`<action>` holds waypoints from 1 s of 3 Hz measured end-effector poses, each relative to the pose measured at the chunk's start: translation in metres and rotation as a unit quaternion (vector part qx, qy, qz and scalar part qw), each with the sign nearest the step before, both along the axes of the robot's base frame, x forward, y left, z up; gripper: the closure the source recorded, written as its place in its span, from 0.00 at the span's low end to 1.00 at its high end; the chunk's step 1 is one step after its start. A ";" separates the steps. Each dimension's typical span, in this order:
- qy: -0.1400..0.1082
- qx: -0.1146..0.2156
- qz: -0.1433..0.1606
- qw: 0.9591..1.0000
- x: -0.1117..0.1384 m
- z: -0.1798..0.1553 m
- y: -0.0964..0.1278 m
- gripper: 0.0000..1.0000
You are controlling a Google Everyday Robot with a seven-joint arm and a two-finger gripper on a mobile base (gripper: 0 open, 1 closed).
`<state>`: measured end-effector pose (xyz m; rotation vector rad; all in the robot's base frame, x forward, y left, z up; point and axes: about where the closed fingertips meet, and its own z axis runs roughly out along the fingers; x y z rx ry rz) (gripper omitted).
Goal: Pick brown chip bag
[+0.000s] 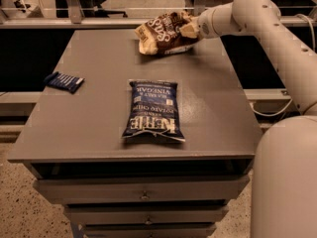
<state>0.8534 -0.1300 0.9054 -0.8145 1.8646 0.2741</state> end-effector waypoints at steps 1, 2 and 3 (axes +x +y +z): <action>-0.032 0.032 0.030 0.999 -0.033 0.041 0.016 1.00; -0.070 0.069 0.054 0.994 -0.070 0.087 0.033 1.00; -0.103 0.109 0.049 0.988 -0.101 0.125 0.045 1.00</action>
Offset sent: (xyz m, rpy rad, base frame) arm -0.1215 0.0465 0.1454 0.2317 -0.2384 0.1604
